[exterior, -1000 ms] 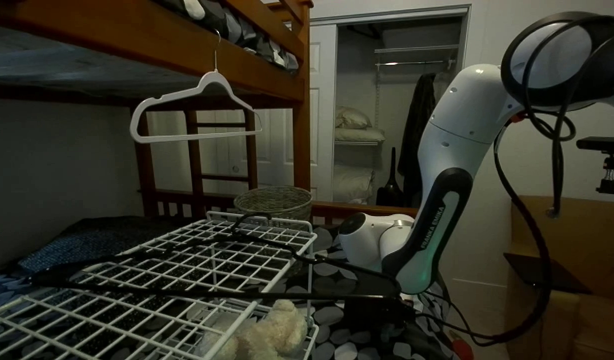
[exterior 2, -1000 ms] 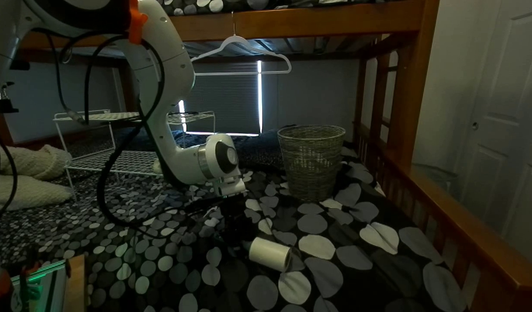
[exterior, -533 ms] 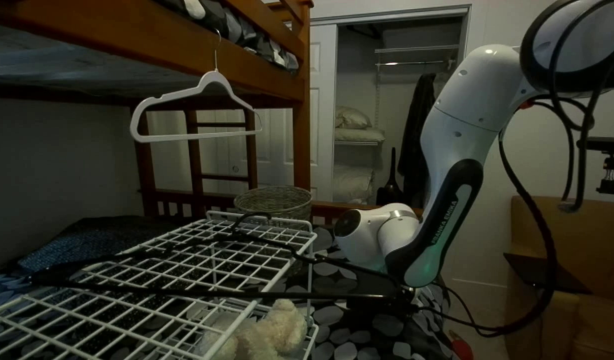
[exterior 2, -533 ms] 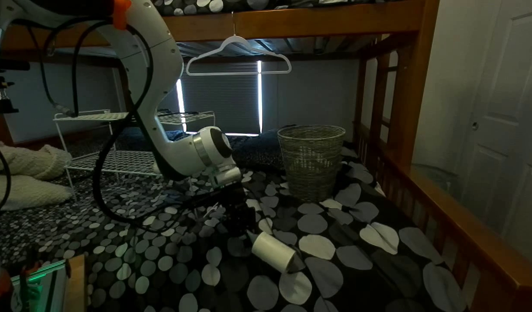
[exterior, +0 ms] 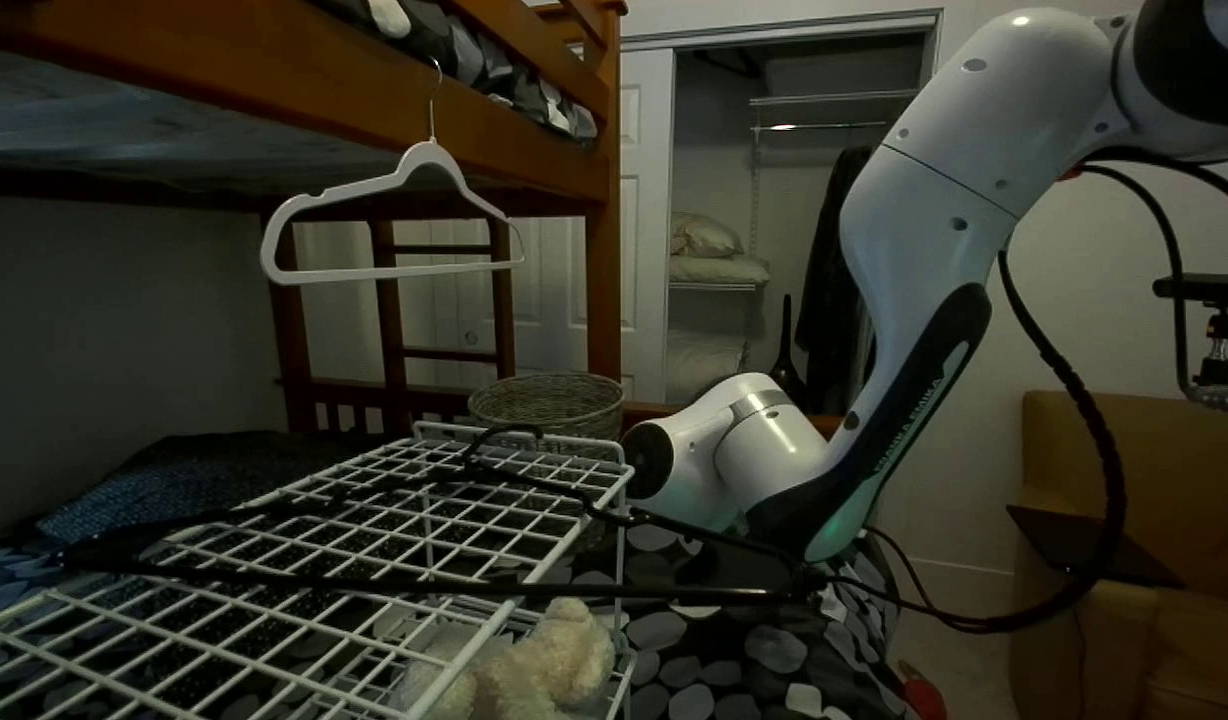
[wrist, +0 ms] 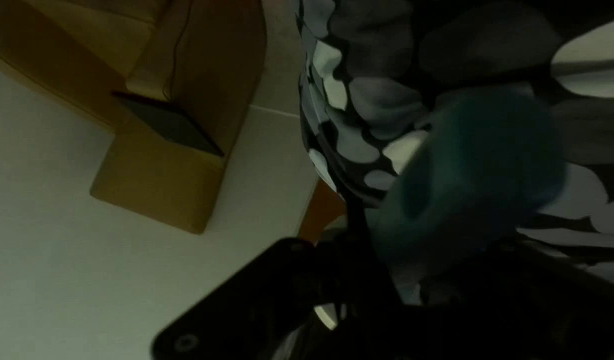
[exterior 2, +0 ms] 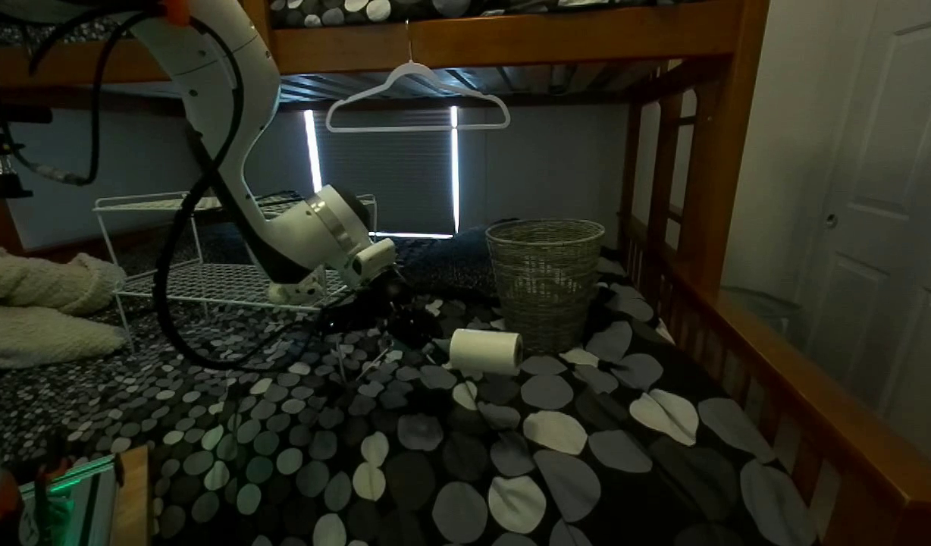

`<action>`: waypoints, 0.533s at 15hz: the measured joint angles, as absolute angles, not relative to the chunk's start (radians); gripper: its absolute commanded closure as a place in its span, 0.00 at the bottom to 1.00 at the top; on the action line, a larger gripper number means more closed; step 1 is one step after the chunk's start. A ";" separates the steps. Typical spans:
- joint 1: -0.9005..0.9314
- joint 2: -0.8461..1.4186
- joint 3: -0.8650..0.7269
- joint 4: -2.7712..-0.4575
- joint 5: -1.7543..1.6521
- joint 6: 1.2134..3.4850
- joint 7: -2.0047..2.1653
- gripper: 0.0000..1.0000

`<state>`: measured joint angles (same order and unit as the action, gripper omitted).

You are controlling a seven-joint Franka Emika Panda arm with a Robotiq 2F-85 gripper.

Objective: Use the brush to brush the blanket

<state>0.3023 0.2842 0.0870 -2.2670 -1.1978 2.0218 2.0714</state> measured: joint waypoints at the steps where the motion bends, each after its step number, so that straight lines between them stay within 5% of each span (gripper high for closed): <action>1: 0.301 0.286 0.095 -2.259 -1.235 2.015 2.045 0.95; 8: 0.239 0.358 0.099 -2.164 -1.566 2.103 1.849 0.95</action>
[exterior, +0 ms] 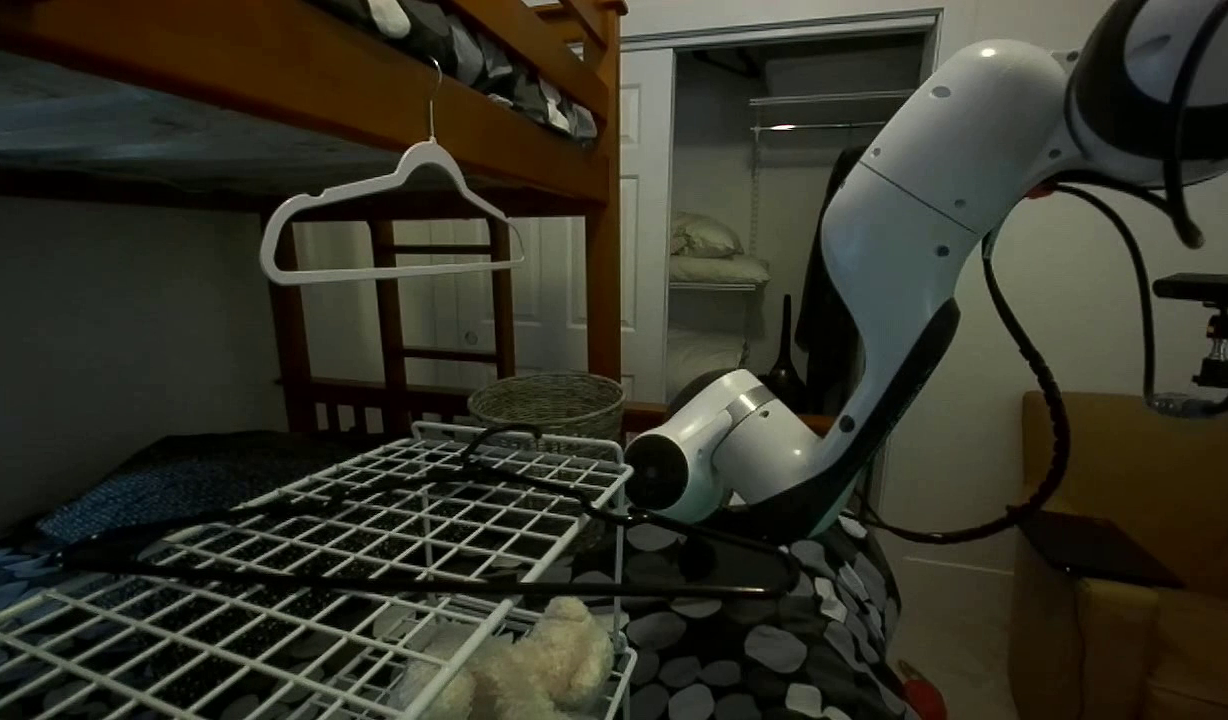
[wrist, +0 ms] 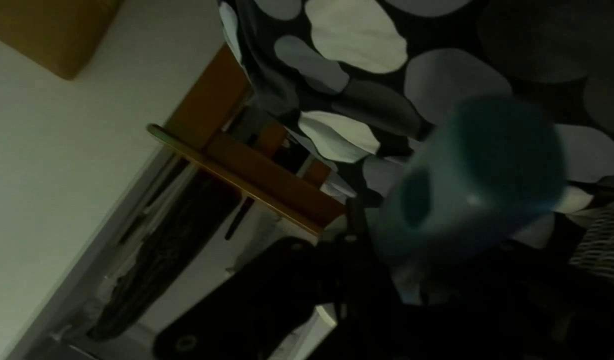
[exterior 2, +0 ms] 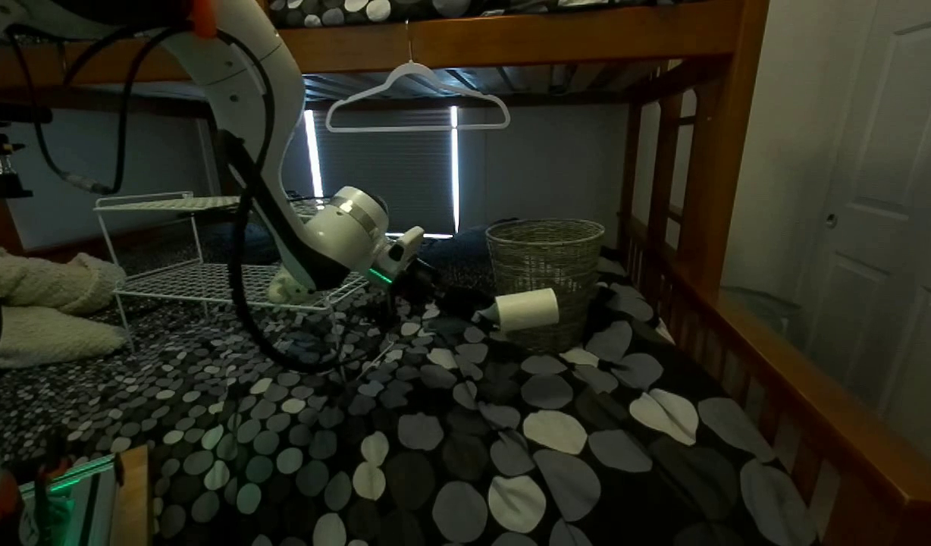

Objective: Use the brush to brush the blanket

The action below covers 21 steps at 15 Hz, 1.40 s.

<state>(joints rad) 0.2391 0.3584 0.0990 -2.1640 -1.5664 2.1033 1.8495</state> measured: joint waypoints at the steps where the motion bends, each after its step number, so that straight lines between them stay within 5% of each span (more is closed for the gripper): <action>1: 0.230 0.384 0.099 -2.140 -1.611 2.133 1.827 0.95; 12: 0.184 0.731 0.107 -1.848 -1.784 2.249 1.722 0.95; 13: 0.183 0.753 0.107 -1.832 -1.786 2.254 1.721 0.56; 14: 0.183 0.772 0.108 -1.818 -1.786 2.257 1.719 0.55; 21: 0.174 0.740 0.182 -1.818 -1.661 2.292 1.658 0.03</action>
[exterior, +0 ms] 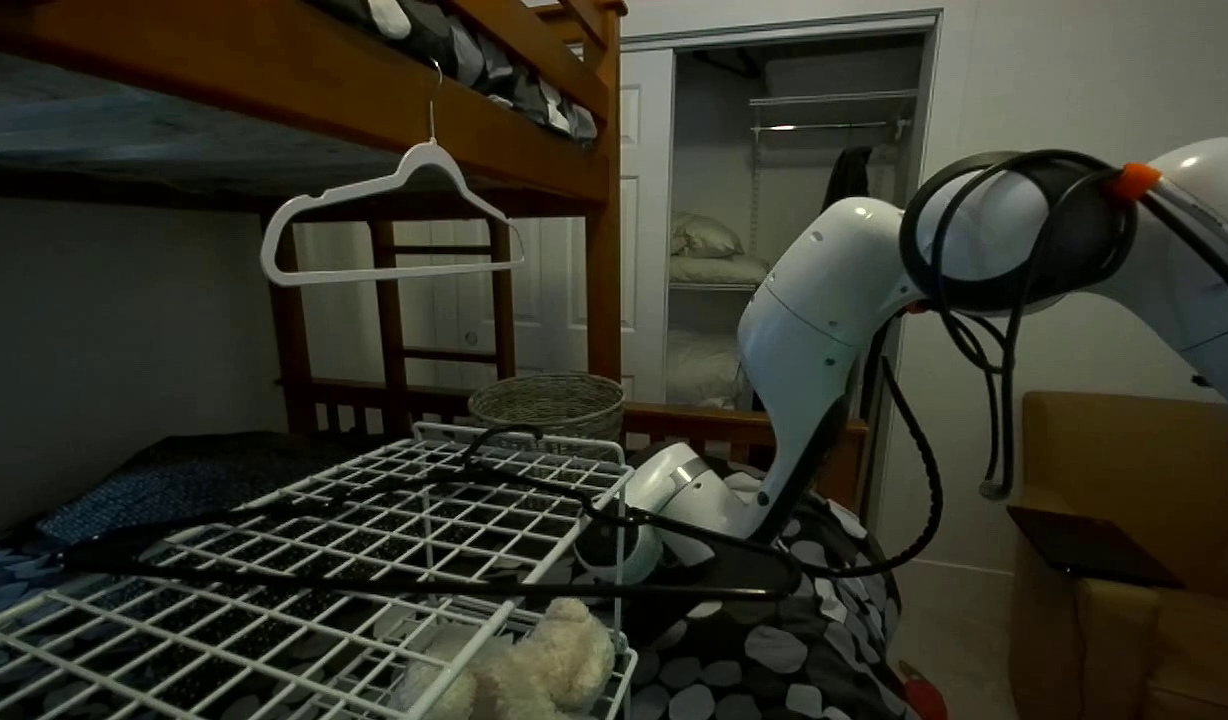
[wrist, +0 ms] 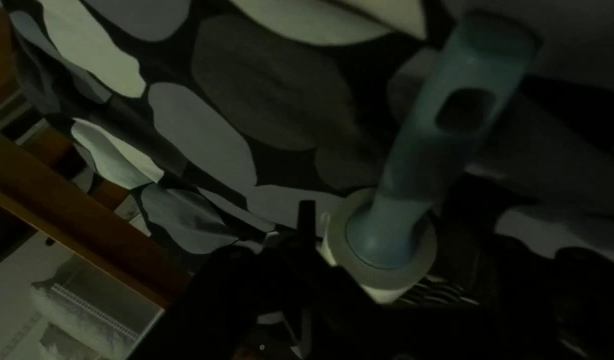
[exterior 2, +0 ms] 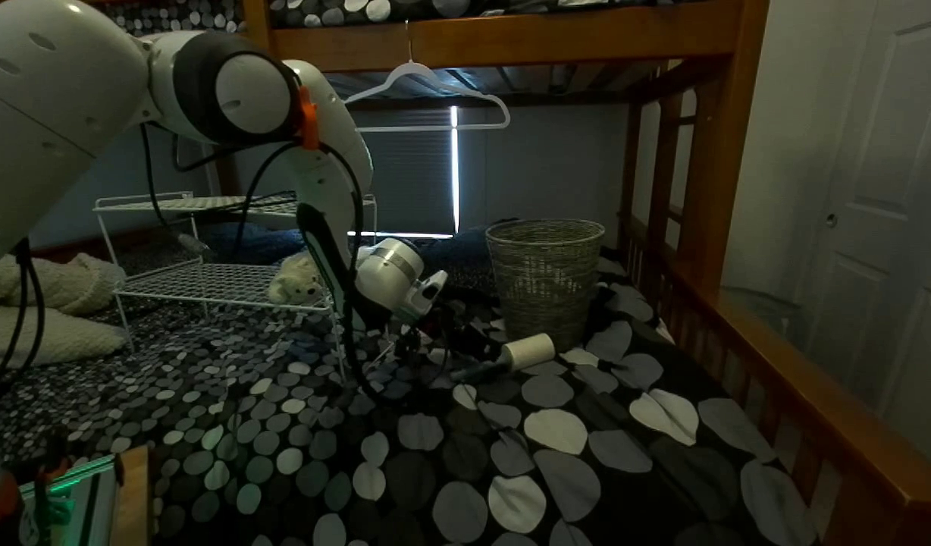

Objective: Use the brush to brush the blanket

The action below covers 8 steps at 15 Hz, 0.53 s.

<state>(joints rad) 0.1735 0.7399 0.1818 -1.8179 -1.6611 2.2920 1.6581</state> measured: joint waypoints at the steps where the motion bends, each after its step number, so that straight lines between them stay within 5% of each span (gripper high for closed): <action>1: 0.168 0.711 0.201 -1.838 -1.598 2.311 1.628 0.00; 8: 0.111 0.414 0.266 -2.058 -1.129 2.558 1.454 0.00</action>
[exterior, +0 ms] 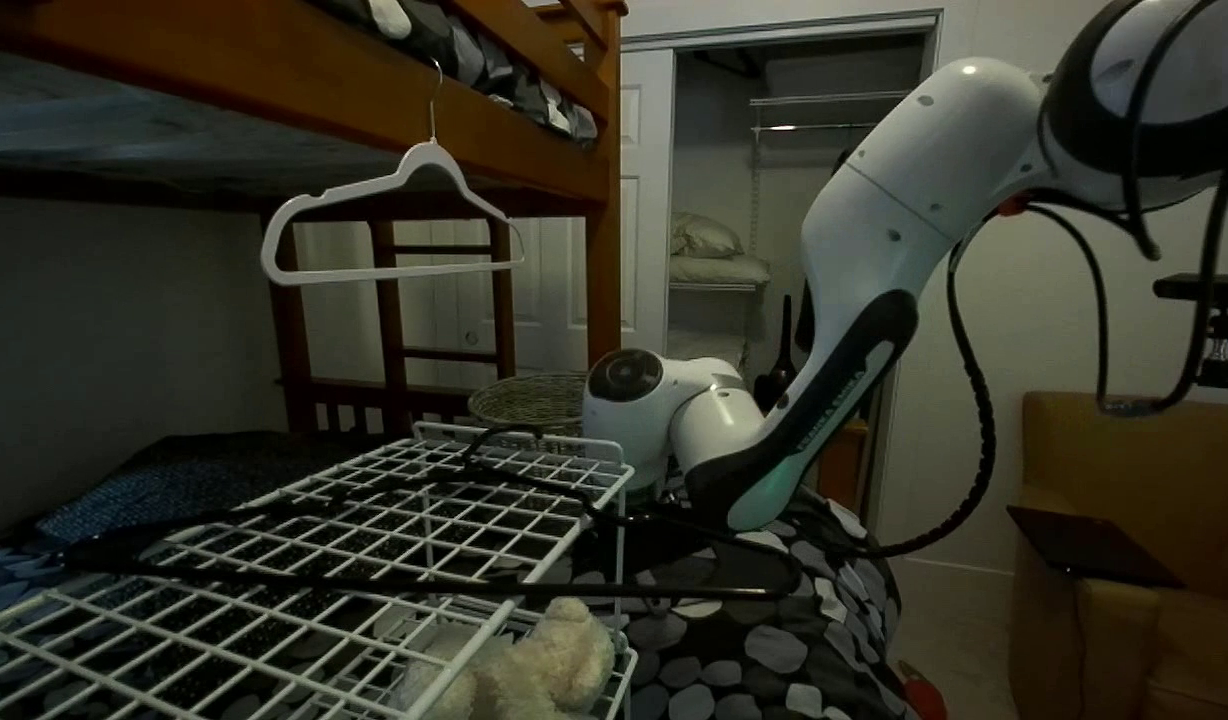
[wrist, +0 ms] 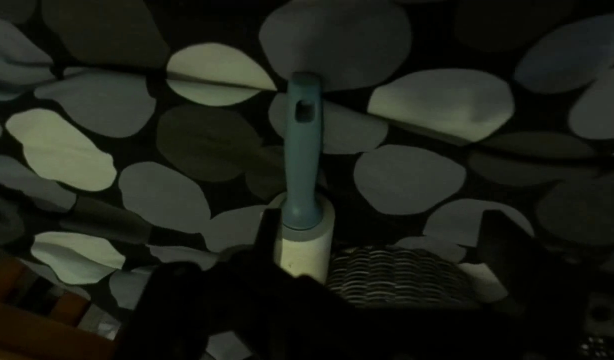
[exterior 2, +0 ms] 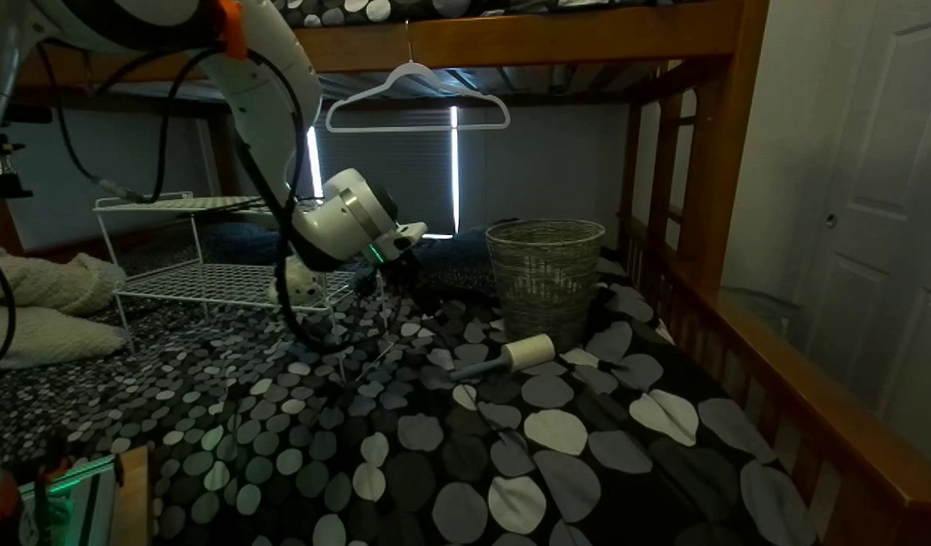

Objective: Use the brush to brush the blanket

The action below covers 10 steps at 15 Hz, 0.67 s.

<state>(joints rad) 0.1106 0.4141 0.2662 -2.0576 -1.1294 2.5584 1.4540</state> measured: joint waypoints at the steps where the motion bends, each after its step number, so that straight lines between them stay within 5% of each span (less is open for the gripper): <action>1: 0.091 0.371 0.279 -2.099 -1.052 2.595 1.418 0.00; 10: -0.396 0.095 0.706 -2.459 -0.331 2.642 0.910 0.00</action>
<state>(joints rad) -0.3965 0.0950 0.7064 -2.4594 -0.3312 2.6418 0.9100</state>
